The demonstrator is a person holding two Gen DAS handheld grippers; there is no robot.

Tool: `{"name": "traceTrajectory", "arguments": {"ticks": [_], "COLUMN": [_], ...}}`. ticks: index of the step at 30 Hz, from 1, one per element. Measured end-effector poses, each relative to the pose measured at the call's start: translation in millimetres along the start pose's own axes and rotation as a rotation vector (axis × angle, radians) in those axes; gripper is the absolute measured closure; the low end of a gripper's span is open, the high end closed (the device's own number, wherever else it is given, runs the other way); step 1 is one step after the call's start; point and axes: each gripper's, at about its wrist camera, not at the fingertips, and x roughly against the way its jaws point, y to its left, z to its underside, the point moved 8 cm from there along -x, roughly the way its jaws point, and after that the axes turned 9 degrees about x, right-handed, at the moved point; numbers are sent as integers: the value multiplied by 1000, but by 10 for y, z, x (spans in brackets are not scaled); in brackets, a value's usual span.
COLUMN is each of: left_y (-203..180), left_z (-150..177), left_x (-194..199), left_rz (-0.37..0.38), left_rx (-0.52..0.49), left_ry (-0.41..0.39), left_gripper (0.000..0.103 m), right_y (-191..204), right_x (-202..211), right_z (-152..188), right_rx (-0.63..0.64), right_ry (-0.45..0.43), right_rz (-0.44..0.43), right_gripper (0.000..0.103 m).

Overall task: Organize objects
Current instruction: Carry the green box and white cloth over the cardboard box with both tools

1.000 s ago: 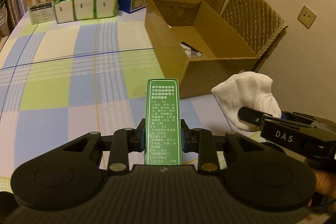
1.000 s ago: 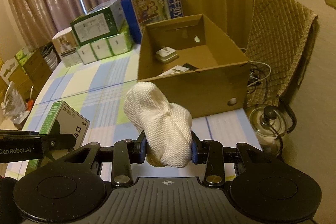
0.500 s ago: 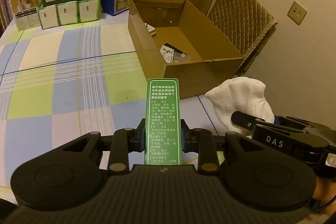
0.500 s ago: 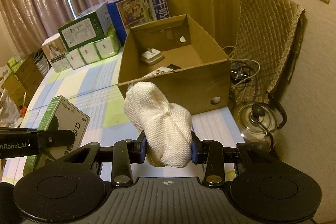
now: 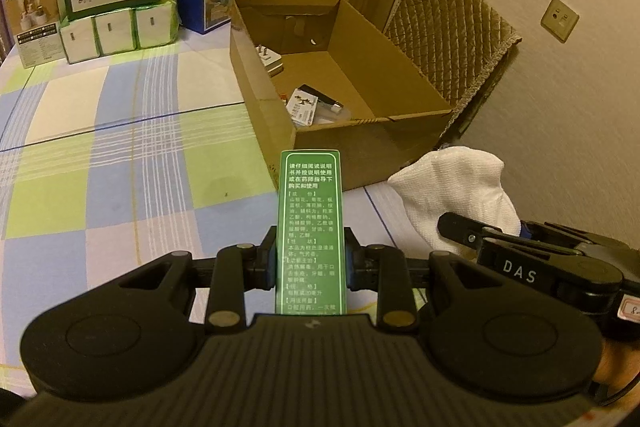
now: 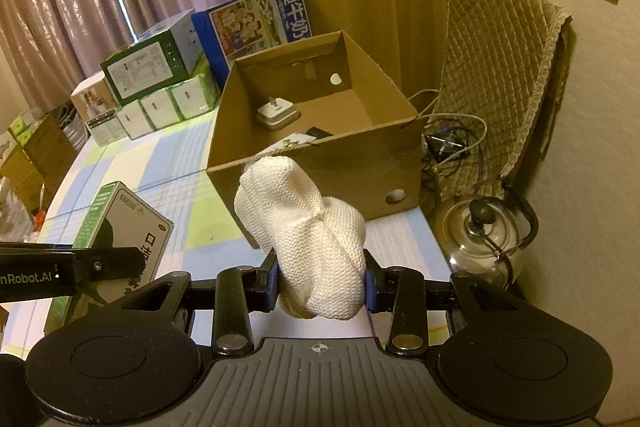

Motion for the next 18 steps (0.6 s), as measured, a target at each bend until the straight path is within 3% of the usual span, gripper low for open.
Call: {"name": "traceTrajectory", "arguments": {"ticks": [8,18], "left_y": [-167,-433], "left_z": [-256,-881], "left_x": [-58,-248], "left_rz": [17,30], "left_rx": [-21,-46], "left_ry": [-18,-61], "left_gripper": [78,78], "right_y": [-136,-327], "right_x": [7,-137], "right_z": [-255,-941], "right_rx": [23,67], "right_ry": [-36,-81], "right_rz": [16,20], "right_gripper": [67,67]}}
